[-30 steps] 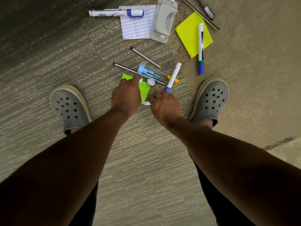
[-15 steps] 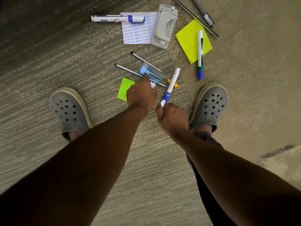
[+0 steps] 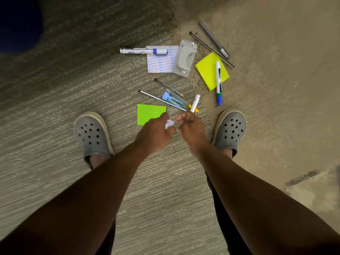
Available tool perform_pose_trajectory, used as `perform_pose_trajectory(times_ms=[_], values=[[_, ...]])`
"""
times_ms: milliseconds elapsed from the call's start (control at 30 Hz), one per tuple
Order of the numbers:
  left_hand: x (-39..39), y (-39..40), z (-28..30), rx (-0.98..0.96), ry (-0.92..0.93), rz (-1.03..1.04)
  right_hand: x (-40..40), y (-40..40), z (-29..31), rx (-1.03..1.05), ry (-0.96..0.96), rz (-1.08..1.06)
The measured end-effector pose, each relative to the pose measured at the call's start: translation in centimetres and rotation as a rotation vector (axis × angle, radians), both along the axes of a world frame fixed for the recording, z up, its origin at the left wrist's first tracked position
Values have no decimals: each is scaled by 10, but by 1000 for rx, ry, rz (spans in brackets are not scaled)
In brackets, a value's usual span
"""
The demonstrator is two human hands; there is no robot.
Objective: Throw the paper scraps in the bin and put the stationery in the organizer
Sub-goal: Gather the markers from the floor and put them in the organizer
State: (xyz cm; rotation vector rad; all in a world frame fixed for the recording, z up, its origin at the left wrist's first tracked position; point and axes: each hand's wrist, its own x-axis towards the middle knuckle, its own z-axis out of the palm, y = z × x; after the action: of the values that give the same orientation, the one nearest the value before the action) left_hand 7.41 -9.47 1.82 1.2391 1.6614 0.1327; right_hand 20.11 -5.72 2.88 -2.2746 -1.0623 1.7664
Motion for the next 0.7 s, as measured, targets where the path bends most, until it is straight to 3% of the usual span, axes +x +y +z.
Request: perform_pose_trajectory(times_ms=[100,300,533,700], values=[[-11,-3,54,3,-136,81,-26,5,44,-45,72,-191],[-45,-4,145,7,-210,235,-87,12,129,53,146,-150],[-116,26,213,216,-172,758,-200,56,203,0,371,-401],[-190,53,253,413,-69,1113,-290,84,238,216,403,-377]])
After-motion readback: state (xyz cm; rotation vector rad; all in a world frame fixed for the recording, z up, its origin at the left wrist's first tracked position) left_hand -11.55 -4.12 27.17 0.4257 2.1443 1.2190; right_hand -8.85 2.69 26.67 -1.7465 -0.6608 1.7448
